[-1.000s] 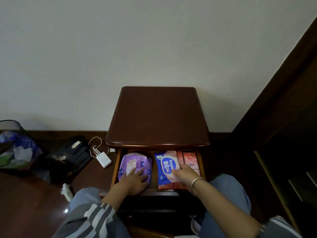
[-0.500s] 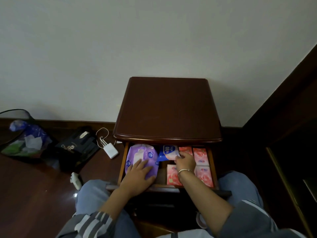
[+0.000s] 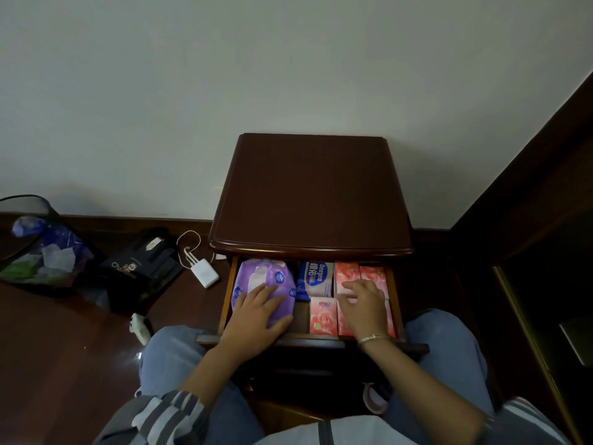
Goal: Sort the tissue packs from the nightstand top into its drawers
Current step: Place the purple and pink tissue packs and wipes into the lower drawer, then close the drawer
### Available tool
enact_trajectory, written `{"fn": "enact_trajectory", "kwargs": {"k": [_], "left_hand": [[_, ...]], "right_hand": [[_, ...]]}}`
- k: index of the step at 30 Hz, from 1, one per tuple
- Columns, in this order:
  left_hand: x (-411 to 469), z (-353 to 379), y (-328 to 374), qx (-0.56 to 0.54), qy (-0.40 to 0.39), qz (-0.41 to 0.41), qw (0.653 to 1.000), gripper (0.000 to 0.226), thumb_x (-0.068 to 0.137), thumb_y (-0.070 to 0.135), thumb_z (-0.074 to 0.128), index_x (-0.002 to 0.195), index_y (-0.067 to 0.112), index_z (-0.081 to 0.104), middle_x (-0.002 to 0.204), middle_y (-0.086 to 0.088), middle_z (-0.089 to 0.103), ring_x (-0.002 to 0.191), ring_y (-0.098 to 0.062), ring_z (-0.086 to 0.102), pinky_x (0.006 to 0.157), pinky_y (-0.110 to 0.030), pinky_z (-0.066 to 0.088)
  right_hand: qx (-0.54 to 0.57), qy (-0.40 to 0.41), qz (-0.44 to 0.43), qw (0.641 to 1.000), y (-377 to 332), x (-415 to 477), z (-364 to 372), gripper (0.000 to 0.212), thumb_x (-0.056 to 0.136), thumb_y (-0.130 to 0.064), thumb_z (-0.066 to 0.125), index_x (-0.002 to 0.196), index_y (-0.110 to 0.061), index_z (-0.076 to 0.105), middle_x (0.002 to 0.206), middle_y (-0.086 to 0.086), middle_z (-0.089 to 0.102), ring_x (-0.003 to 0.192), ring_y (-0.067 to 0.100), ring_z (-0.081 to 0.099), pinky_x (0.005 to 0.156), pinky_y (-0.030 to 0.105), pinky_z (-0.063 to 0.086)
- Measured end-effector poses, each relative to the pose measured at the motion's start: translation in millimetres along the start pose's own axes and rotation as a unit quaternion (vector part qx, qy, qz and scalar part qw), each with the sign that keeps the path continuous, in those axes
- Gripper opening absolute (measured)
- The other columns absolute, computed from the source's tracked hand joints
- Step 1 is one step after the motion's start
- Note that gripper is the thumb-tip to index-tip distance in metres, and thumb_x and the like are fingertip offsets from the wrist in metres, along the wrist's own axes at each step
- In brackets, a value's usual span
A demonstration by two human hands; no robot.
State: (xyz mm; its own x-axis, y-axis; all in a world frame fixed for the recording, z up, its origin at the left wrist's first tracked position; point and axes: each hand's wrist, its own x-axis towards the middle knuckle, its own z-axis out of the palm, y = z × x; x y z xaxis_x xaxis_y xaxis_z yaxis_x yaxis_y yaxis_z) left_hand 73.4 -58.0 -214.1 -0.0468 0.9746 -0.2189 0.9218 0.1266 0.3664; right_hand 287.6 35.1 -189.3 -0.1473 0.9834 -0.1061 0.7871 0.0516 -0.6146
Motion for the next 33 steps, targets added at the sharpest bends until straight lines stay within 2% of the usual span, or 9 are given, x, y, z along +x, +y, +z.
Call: {"fn": "enact_trajectory", "kwargs": {"k": [3,5,7,10,14,17,27,30,33], "left_hand": [[-14,-6,-7,0.025,0.024,0.036,0.999,0.08,0.079,0.082,0.026,0.148,0.04,0.023,0.159,0.015,0.012,0.147,-0.009,0.001,0.119,-0.042,-0.003],[-28,-11,-18,0.079,0.043,0.066,0.994,0.092,0.073,0.088,0.03,0.15,0.041,0.014,0.158,0.014,0.006,0.148,-0.012,0.0,0.117,-0.048,-0.003],[-39,-18,-30,0.151,0.06,0.084,0.983,0.105,0.065,0.086,0.047,0.151,0.035,0.012,0.159,0.002,0.014,0.147,-0.026,0.015,0.112,-0.06,0.011],[-43,-29,-40,0.2,0.071,0.054,0.976,0.123,0.053,0.083,0.063,0.151,0.025,0.019,0.157,-0.012,0.022,0.142,-0.035,0.023,0.103,-0.069,0.02],[-27,-36,-40,0.226,0.121,0.045,0.966,0.127,0.05,0.084,0.061,0.152,0.023,0.017,0.158,-0.016,0.019,0.144,-0.036,0.016,0.102,-0.074,0.019],[2,-45,-33,0.208,0.173,0.0,0.963,0.131,0.049,0.076,0.072,0.153,0.023,0.012,0.157,-0.018,0.018,0.144,-0.036,0.015,0.103,-0.069,0.014],[74,-48,-28,0.124,0.197,-0.16,0.959,0.103,0.078,0.043,0.073,0.154,0.02,0.007,0.16,-0.016,0.012,0.147,-0.034,0.013,0.114,-0.062,0.013],[51,-38,-24,0.025,0.269,-0.164,0.949,0.097,0.078,0.039,0.074,0.152,0.016,0.015,0.157,-0.018,0.019,0.145,-0.035,0.019,0.113,-0.058,0.018],[10,-11,-11,-0.145,0.291,-0.251,0.911,0.086,0.078,0.034,0.075,0.146,0.009,0.029,0.148,-0.021,0.033,0.137,-0.038,0.032,0.108,-0.051,0.031]], "right_hand": [[-0.048,-0.115,-0.135,0.983,27,-18,-35,0.057,0.079,-0.049,0.064,0.13,-0.028,0.051,0.136,-0.005,0.044,0.128,0.016,0.033,0.1,0.025,0.027],[-0.161,-0.186,-0.189,0.951,52,-27,-56,0.092,0.066,-0.074,0.057,0.144,-0.035,0.027,0.15,-0.017,0.017,0.141,0.014,0.008,0.11,0.032,0.016],[-0.283,-0.217,-0.2,0.913,75,-29,-69,0.112,0.058,-0.081,0.054,0.148,-0.036,0.004,0.148,-0.022,-0.008,0.144,0.017,-0.013,0.116,0.043,0.003],[-0.344,-0.162,-0.175,0.908,84,-26,-76,0.118,0.06,-0.066,0.068,0.148,-0.032,-0.003,0.158,-0.008,-0.005,0.145,0.024,-0.011,0.116,0.051,0.001],[-0.327,-0.031,-0.199,0.923,77,-9,-80,0.138,0.026,-0.06,0.086,0.146,-0.017,0.03,0.15,0.012,0.035,0.138,0.032,0.02,0.102,0.064,0.029],[-0.281,0.041,-0.16,0.945,70,21,-75,0.144,0.026,-0.055,0.089,0.146,-0.017,0.02,0.151,0.015,0.03,0.138,0.035,0.019,0.103,0.065,0.026],[-0.044,0.181,0.055,0.981,56,81,-32,0.115,0.063,-0.031,0.084,0.149,-0.012,0.009,0.154,0.02,0.018,0.14,0.036,0.021,0.111,0.053,0.026],[0.061,0.169,0.057,0.982,64,55,-32,0.097,0.073,-0.024,0.078,0.147,-0.008,0.018,0.15,0.02,0.025,0.138,0.033,0.027,0.112,0.045,0.026],[0.24,0.097,0.158,0.953,71,9,-28,0.061,0.081,-0.017,0.071,0.133,-0.006,0.041,0.136,0.018,0.046,0.117,0.026,0.05,0.099,0.038,0.042]]}}
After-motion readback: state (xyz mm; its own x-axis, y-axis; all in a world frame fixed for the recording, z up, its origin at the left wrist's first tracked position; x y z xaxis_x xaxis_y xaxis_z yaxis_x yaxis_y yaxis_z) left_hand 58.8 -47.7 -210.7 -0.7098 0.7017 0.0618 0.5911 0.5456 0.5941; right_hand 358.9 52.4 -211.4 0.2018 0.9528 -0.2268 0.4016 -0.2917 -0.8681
